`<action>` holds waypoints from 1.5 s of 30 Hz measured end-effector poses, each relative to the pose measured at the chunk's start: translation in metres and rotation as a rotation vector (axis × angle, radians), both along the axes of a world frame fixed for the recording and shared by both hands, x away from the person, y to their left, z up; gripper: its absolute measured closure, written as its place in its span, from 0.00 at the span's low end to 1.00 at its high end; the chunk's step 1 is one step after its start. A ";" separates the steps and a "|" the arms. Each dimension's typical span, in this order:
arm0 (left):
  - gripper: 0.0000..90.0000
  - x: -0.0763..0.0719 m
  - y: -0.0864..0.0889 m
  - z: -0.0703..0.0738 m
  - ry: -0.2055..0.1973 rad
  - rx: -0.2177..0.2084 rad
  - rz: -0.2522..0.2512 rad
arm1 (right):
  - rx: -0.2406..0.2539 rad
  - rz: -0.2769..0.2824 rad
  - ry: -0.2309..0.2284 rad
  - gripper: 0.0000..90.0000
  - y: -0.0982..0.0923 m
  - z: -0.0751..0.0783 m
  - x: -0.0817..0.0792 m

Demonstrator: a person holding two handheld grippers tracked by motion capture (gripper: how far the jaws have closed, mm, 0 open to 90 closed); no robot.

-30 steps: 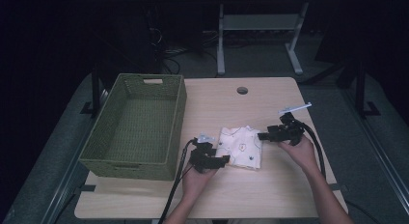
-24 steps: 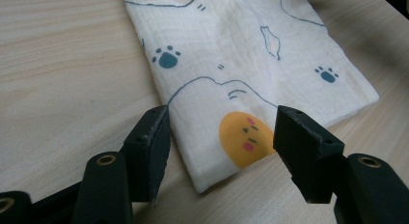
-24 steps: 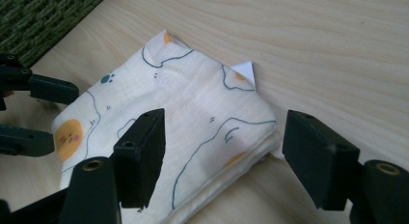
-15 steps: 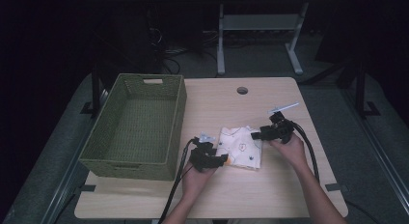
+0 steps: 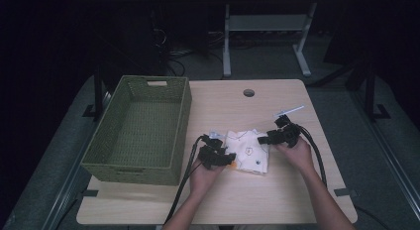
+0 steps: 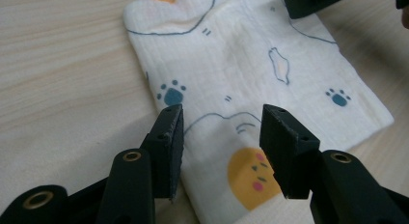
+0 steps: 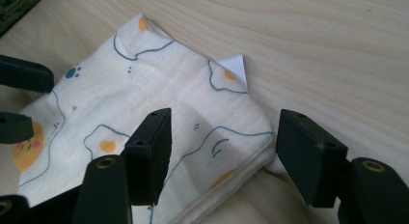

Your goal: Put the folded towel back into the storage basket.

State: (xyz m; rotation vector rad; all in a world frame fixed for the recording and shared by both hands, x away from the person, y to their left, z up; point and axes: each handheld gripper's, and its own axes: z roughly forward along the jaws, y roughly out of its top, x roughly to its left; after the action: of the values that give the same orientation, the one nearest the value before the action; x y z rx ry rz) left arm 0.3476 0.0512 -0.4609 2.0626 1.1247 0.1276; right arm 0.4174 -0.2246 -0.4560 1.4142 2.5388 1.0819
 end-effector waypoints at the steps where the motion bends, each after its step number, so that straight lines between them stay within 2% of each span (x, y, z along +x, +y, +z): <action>1: 0.57 0.002 0.000 0.000 0.002 -0.003 0.001 | -0.004 0.000 0.003 0.41 0.000 -0.001 0.000; 5: 0.57 0.007 0.000 0.001 0.016 -0.013 0.014 | -0.021 0.004 0.005 0.41 0.003 -0.003 0.001; 7: 0.54 0.008 0.001 0.001 0.016 -0.011 0.031 | -0.028 0.006 0.007 0.42 0.004 -0.005 0.002; 11: 0.53 0.010 0.002 -0.001 0.021 0.005 0.032 | -0.038 0.011 0.003 0.43 0.005 -0.005 0.002; 12: 0.54 0.011 0.001 -0.003 0.037 0.007 0.025 | -0.047 0.010 -0.003 0.44 0.006 -0.005 0.001; 15: 0.57 0.011 0.000 -0.003 0.031 0.008 0.025 | -0.059 0.013 -0.007 0.45 0.006 -0.005 0.000; 18: 0.65 0.011 -0.002 -0.003 0.021 0.034 0.020 | -0.110 0.008 -0.033 0.51 0.011 -0.004 -0.002; 21: 0.74 0.010 -0.002 -0.003 0.026 0.040 0.007 | -0.153 -0.001 -0.053 0.56 0.014 -0.003 -0.003; 23: 0.79 0.009 -0.004 -0.003 0.032 0.038 -0.008 | -0.160 -0.002 -0.060 0.61 0.016 -0.003 -0.005; 27: 0.86 0.008 -0.006 -0.003 0.041 0.037 -0.023 | -0.142 -0.003 -0.055 0.72 0.019 -0.003 -0.006; 31: 0.90 0.011 -0.004 -0.006 0.080 -0.019 -0.021 | -0.078 -0.012 -0.014 0.81 0.016 -0.005 -0.004; 32: 0.90 0.011 -0.002 -0.007 0.089 -0.036 -0.015 | -0.044 -0.020 0.004 0.83 0.014 -0.006 -0.003; 33: 0.91 0.011 -0.002 -0.007 0.089 -0.036 -0.015 | -0.009 -0.028 0.027 0.85 0.011 -0.007 -0.002; 34: 0.91 0.012 0.000 -0.008 0.097 -0.060 -0.011 | 0.045 -0.033 0.058 0.86 0.008 -0.010 -0.001; 36: 0.91 0.012 0.000 -0.009 0.101 -0.067 -0.002 | 0.120 -0.042 0.088 0.88 0.003 -0.014 0.000; 38: 0.91 0.012 0.000 -0.008 0.101 -0.065 -0.004 | 0.174 -0.051 0.121 0.88 -0.001 -0.017 0.002; 40: 0.91 0.011 0.000 -0.007 0.099 -0.067 -0.007 | 0.201 -0.055 0.138 0.89 -0.005 -0.019 0.002; 45: 0.92 0.009 0.001 0.000 0.091 -0.084 -0.014 | 0.259 -0.061 0.143 0.89 -0.010 -0.011 0.000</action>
State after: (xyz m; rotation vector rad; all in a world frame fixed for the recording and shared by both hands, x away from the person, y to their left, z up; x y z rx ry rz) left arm 0.3568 0.0524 -0.4607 2.0183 1.1501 -0.0208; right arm 0.4172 -0.2351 -0.4673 1.6742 2.5011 1.3878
